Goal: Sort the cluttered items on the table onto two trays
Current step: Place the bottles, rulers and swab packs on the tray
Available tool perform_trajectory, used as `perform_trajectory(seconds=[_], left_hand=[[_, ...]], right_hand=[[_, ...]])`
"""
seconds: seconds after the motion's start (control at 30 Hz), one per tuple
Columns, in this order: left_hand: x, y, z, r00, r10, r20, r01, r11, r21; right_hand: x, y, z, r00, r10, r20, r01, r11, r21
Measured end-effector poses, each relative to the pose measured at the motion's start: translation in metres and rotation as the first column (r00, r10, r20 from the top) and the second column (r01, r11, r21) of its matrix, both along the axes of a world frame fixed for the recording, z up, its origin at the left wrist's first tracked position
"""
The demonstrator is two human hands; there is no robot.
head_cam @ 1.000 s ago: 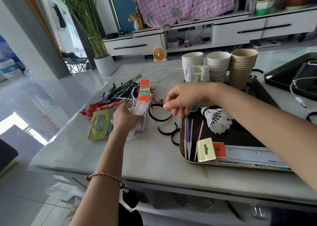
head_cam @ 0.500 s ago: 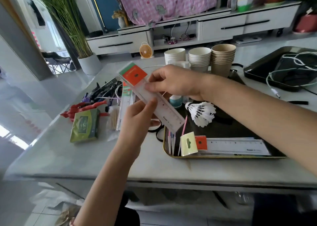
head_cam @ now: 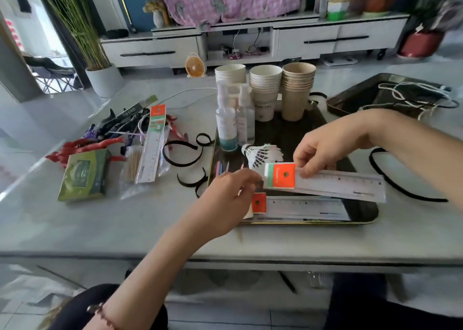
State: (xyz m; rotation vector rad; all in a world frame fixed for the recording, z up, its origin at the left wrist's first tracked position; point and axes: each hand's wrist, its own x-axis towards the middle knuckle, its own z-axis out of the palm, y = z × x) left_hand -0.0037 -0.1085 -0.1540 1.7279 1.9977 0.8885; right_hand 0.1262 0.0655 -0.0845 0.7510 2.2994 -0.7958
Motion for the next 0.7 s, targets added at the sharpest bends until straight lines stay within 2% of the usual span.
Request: perform_trajectory(seconds=[0.1,0.2,0.3,0.43,0.53,0.63,0.7], left_hand=[[0.001,0.005,-0.003,1.0,0.027,0.007,-0.027,0.999,-0.028],[-0.002,0.008,-0.005,0.991,0.081,0.111,-0.077,0.996,-0.043],[-0.004,0.01,-0.007,0.966,0.106,0.235,-0.095,0.994,-0.059],[-0.003,0.012,-0.008,0.953,0.159,0.258,-0.161,0.987,-0.016],[-0.003,0.013,-0.007,0.929,0.172,0.329,-0.19,0.981,0.024],[-0.002,0.013,-0.007,0.939,0.156,0.308,-0.17,0.985,0.021],[-0.001,0.012,-0.007,0.959,0.143,0.244,-0.15,0.989,0.007]], right_hand=[[0.0,0.001,-0.006,0.992,0.039,0.122,-0.041,0.999,0.02],[-0.002,-0.004,-0.012,0.987,0.067,0.145,-0.069,0.998,0.006],[-0.007,-0.012,-0.019,0.993,0.086,0.086,-0.086,0.996,-0.013],[-0.013,-0.021,-0.027,0.989,0.136,-0.06,-0.133,0.99,0.055],[-0.016,-0.025,-0.027,0.98,0.176,-0.096,-0.164,0.98,0.113],[-0.017,-0.028,-0.028,0.978,0.159,-0.136,-0.143,0.982,0.122],[-0.017,-0.029,-0.03,0.977,0.157,-0.147,-0.139,0.982,0.124]])
